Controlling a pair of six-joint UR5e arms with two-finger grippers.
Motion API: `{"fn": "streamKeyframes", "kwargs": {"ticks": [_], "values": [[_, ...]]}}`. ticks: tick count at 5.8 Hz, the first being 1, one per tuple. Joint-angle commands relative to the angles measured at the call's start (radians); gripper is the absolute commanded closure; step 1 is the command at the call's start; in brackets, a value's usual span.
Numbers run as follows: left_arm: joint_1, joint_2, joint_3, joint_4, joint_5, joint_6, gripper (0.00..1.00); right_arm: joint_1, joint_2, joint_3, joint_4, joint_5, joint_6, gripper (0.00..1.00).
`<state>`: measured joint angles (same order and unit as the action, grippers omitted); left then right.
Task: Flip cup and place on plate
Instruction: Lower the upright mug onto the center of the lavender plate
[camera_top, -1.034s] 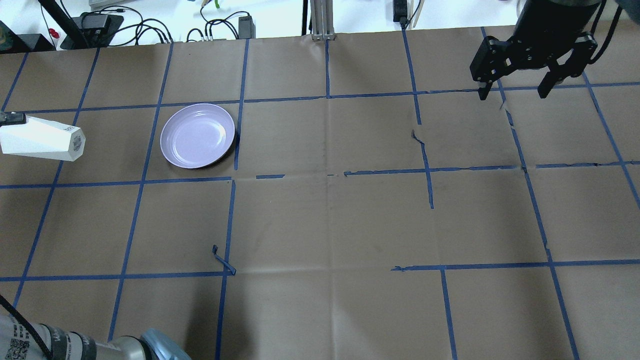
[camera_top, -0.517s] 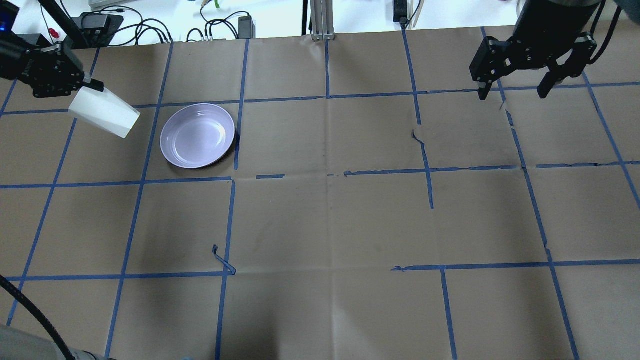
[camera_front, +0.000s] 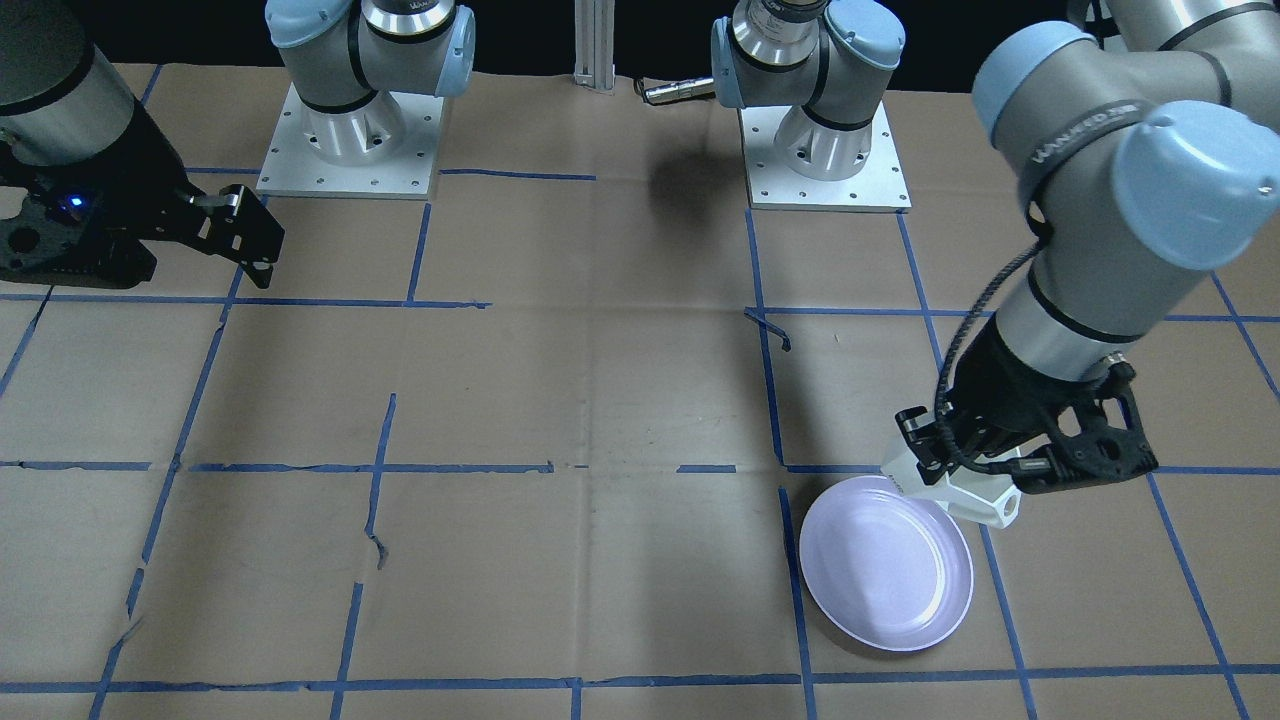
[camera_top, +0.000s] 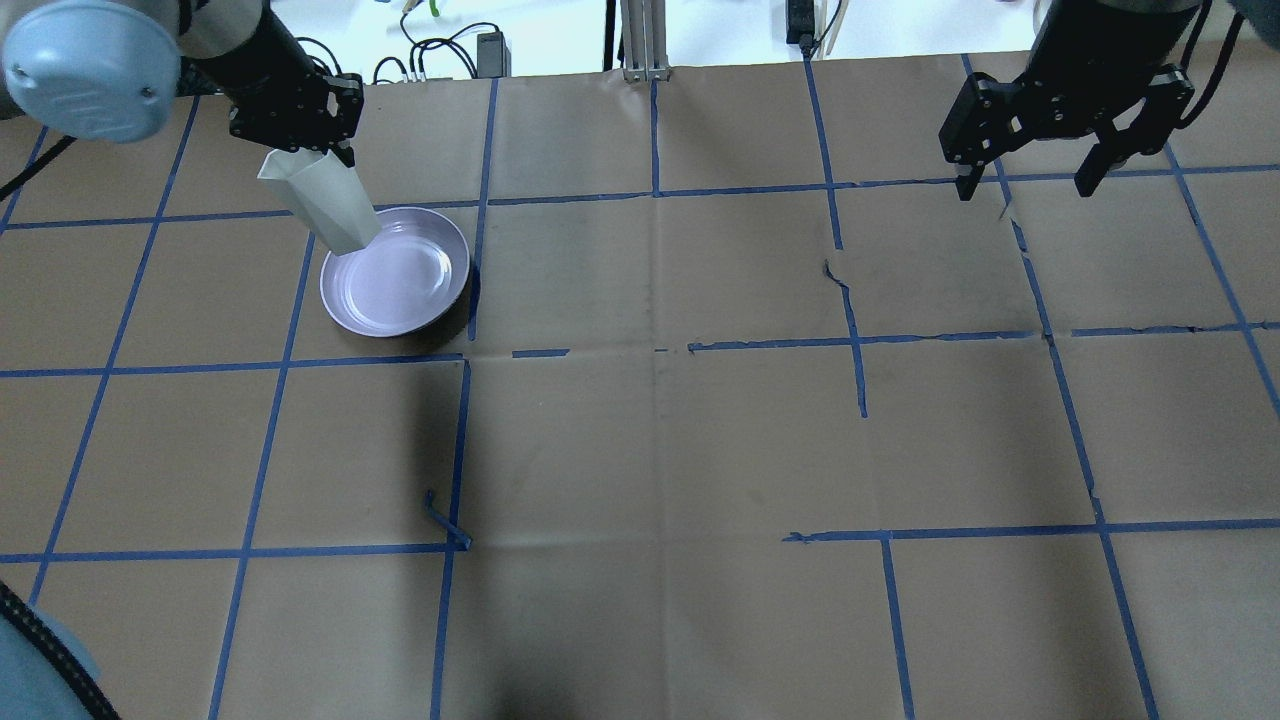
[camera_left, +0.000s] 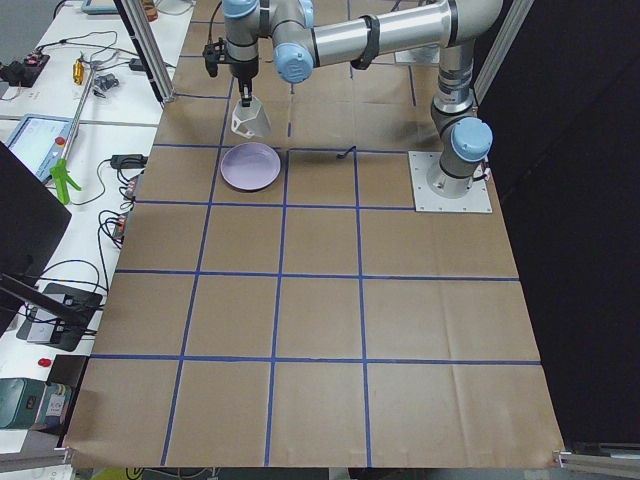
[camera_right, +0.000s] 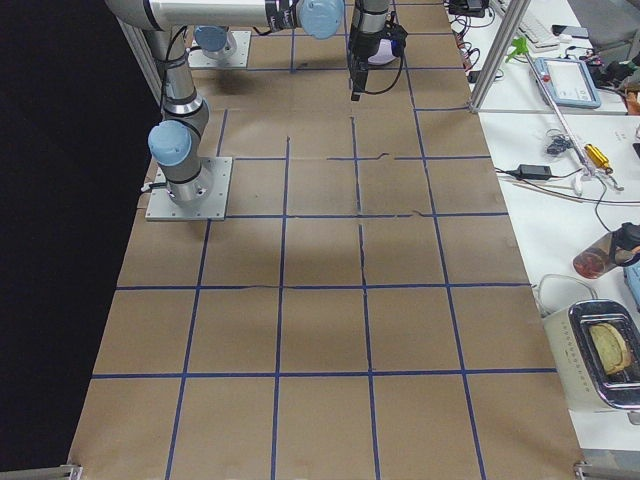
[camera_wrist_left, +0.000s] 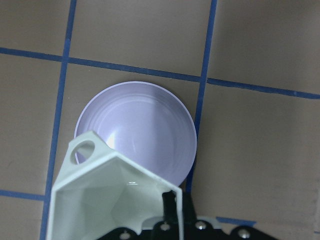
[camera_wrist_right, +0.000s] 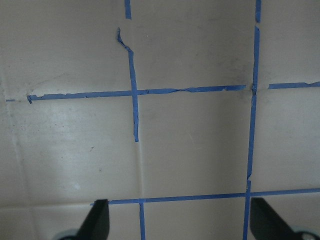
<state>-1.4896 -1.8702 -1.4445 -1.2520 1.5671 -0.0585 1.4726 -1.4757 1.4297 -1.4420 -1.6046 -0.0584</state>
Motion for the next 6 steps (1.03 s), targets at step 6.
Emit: {"fn": "streamKeyframes", "kwargs": {"ticks": [6], "values": [[-0.035,-0.119,-0.387,0.715,0.109,-0.012,1.0,0.0,0.0,0.0,0.0,0.0,0.0,0.0]]}}
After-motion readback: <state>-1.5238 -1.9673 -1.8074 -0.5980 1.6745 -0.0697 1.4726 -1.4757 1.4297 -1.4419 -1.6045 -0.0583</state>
